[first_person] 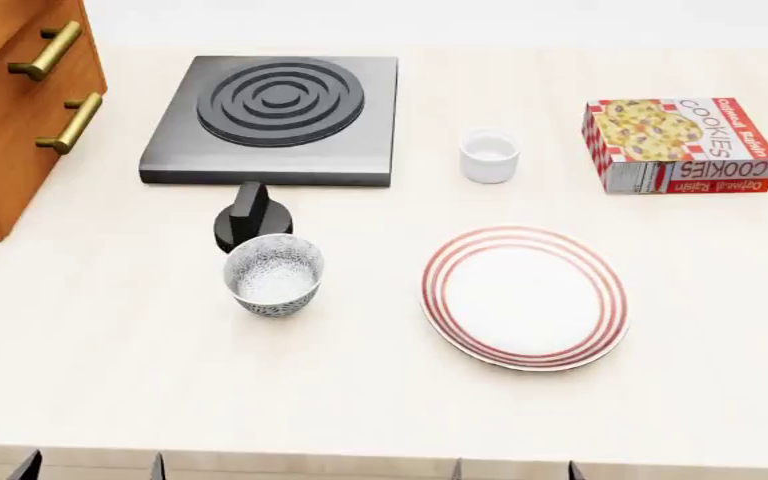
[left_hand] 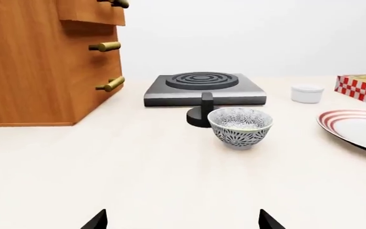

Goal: Pick the akita bowl on the wooden cabinet and place it on the plate.

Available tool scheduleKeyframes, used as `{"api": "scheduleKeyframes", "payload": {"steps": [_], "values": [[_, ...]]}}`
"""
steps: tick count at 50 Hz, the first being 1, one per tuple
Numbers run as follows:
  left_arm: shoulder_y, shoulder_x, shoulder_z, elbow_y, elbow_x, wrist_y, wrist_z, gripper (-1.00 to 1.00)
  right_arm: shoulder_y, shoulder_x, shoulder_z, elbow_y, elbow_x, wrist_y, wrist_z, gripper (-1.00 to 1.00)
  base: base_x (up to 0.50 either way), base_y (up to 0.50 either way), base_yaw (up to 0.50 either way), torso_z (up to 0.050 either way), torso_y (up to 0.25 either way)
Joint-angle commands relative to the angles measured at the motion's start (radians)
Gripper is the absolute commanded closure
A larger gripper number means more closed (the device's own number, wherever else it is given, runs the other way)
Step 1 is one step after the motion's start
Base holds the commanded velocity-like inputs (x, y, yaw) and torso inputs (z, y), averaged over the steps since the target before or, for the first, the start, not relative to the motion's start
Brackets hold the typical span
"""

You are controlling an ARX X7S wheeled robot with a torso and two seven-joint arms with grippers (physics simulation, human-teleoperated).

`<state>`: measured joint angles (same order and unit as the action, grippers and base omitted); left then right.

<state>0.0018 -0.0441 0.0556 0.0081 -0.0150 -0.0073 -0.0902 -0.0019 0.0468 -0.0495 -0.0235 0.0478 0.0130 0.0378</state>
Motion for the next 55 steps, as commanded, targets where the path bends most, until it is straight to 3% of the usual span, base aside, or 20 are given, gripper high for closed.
{"api": "scheduleKeyframes", "payload": {"steps": [1, 4, 12, 20, 34, 55], "values": [[0.011, 0.009, -0.014, 0.016, 0.026, 0.005, -0.015, -1.00, -0.014, -0.011, 0.020, -0.024, 0.018, -0.036, -0.007, -1.00, 0.00, 0.00, 0.00, 0.000, 0.000], [0.029, 0.000, -0.029, 0.052, -0.065, -0.009, 0.024, -1.00, -0.024, -0.005, 0.025, -0.081, 0.049, -0.020, 0.002, -1.00, 0.00, 0.00, 0.00, 0.000, 0.000], [0.046, -0.010, -0.035, 0.254, -0.058, -0.173, -0.060, -1.00, -0.063, 0.020, 0.002, -0.386, 0.072, 0.072, 0.037, -1.00, 0.00, 0.00, 0.00, 0.000, 0.000], [0.076, -0.031, -0.002, 0.409, -0.045, -0.187, -0.081, -1.00, -0.088, 0.044, -0.047, -0.646, 0.042, 0.152, 0.065, -1.00, 0.00, 0.00, 0.00, 0.000, 0.000], [0.090, -0.062, 0.036, 0.392, -0.054, -0.113, -0.078, -1.00, -0.092, 0.068, -0.059, -0.677, 0.054, 0.145, 0.086, -1.00, 0.00, 0.00, 0.00, 0.002, 0.000], [0.085, -0.083, 0.056, 0.387, -0.094, -0.122, -0.095, -1.00, -0.083, 0.089, -0.071, -0.669, 0.075, 0.148, 0.121, -1.00, 0.00, 0.00, 0.00, 0.049, 0.000]]}}
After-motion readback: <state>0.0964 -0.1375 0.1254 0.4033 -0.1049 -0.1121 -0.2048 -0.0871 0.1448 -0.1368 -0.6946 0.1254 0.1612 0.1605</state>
